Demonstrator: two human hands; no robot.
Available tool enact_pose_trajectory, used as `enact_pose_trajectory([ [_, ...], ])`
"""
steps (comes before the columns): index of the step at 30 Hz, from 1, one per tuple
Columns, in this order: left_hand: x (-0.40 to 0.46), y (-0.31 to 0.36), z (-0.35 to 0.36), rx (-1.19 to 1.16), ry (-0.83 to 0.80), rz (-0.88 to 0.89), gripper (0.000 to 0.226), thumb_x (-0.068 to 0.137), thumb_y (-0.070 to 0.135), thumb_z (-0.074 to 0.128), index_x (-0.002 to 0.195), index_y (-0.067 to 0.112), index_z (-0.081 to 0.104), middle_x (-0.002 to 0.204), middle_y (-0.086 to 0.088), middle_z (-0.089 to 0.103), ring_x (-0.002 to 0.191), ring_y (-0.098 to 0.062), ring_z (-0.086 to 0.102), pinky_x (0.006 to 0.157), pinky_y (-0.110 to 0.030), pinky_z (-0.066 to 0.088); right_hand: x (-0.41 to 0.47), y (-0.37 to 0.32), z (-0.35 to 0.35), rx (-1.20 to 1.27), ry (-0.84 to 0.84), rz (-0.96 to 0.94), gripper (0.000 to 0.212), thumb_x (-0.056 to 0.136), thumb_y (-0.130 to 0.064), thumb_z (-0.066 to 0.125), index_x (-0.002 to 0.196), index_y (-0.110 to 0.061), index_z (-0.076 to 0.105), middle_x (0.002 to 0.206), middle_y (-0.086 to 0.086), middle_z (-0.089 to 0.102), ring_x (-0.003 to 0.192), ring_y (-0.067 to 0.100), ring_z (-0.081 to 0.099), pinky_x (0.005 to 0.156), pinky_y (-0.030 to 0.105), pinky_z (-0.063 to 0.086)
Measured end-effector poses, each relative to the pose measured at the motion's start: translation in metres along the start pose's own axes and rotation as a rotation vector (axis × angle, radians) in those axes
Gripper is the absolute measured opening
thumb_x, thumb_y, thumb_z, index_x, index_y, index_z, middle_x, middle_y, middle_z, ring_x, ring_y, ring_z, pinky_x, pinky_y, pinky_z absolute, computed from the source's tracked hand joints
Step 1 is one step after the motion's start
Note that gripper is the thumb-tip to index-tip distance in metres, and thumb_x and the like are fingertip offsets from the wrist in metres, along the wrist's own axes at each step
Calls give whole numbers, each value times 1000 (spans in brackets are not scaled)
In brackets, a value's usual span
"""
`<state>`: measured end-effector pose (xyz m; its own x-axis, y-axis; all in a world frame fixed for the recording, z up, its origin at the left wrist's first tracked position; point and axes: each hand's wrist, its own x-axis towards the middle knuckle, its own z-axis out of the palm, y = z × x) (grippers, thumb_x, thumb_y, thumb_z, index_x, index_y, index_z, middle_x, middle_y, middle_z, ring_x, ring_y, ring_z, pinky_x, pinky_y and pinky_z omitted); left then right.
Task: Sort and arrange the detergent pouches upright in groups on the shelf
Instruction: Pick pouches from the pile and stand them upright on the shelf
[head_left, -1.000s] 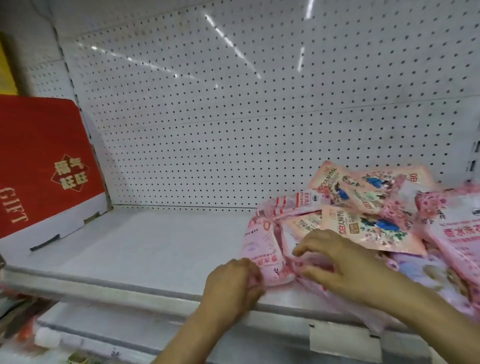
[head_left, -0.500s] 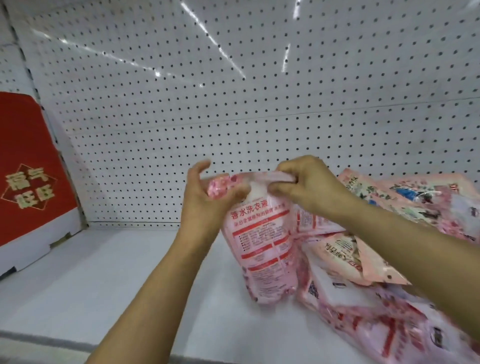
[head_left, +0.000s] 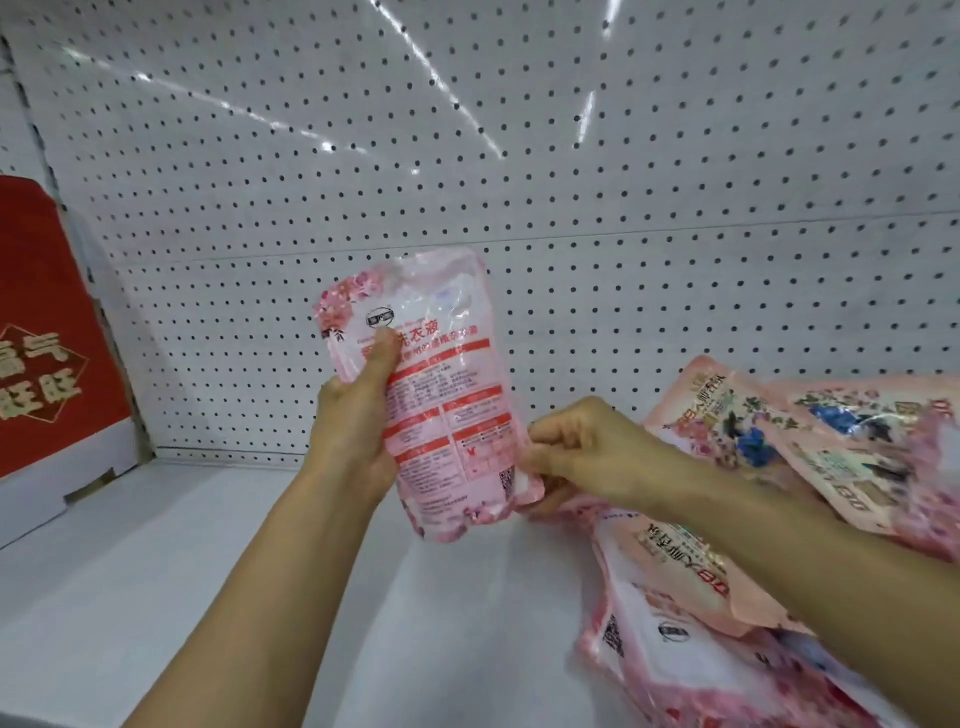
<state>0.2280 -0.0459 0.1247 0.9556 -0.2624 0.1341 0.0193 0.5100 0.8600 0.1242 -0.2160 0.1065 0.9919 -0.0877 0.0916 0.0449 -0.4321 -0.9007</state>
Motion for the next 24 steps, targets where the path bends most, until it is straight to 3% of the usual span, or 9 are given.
enact_pose_trajectory([
  [1,6,0,-2,-30,-11,-32,24,90,28,68,102,8,69,95,-10,78,88,-28,76,80,-48,59,1,2,2,23,27,-17,30,94,-12,60,88,17,58,91,32,69,84,36,73,78,44,60],
  [3,20,-3,-8,-102,-67,-134,27,85,30,69,102,9,68,103,-10,76,96,-28,74,88,-52,57,4,8,5,97,38,-40,25,96,-8,57,76,7,56,81,33,64,82,37,74,73,39,60],
  [7,43,-11,-21,-113,-129,-251,29,84,38,68,101,14,68,103,-7,76,96,-26,73,89,-53,56,5,12,-2,89,32,10,21,96,-14,58,90,6,64,89,25,70,76,26,74,69,33,58],
  [10,63,-14,-30,30,-62,-119,29,86,39,68,99,13,70,96,-7,78,88,-25,76,82,-48,58,9,14,-45,-284,251,48,20,94,-21,61,93,-4,70,87,6,74,77,22,72,67,32,57],
  [12,81,-19,-34,157,-6,-14,27,89,40,66,95,14,70,86,-4,79,79,-21,76,73,-40,58,9,21,-77,-669,361,140,19,93,-20,62,89,-4,71,83,7,71,67,18,66,66,34,56],
  [14,97,-29,-36,236,4,16,24,91,39,64,90,15,69,77,0,78,73,-18,76,71,-37,57,7,29,-93,-1030,334,350,14,90,-14,59,94,-5,70,96,11,70,72,18,63,71,34,55],
  [17,121,-49,-46,313,-9,6,24,93,39,61,88,17,67,68,5,76,66,-12,74,72,-37,57,2,33,-90,-1403,149,578,27,92,-13,50,116,-19,60,98,-5,63,86,16,60,72,30,48],
  [19,133,-64,-56,397,-45,1,25,92,42,61,88,18,67,67,7,76,72,-17,73,78,-41,56,1,33,-86,-1452,118,628,29,96,-17,43,121,-23,55,92,-7,59,83,16,54,71,29,43],
  [24,150,-81,-69,361,-50,-54,18,87,36,69,93,19,67,82,-1,76,87,-25,71,83,-43,55,9,49,-91,-1193,197,722,41,96,-26,46,136,-17,44,123,3,62,97,18,60,85,33,52],
])
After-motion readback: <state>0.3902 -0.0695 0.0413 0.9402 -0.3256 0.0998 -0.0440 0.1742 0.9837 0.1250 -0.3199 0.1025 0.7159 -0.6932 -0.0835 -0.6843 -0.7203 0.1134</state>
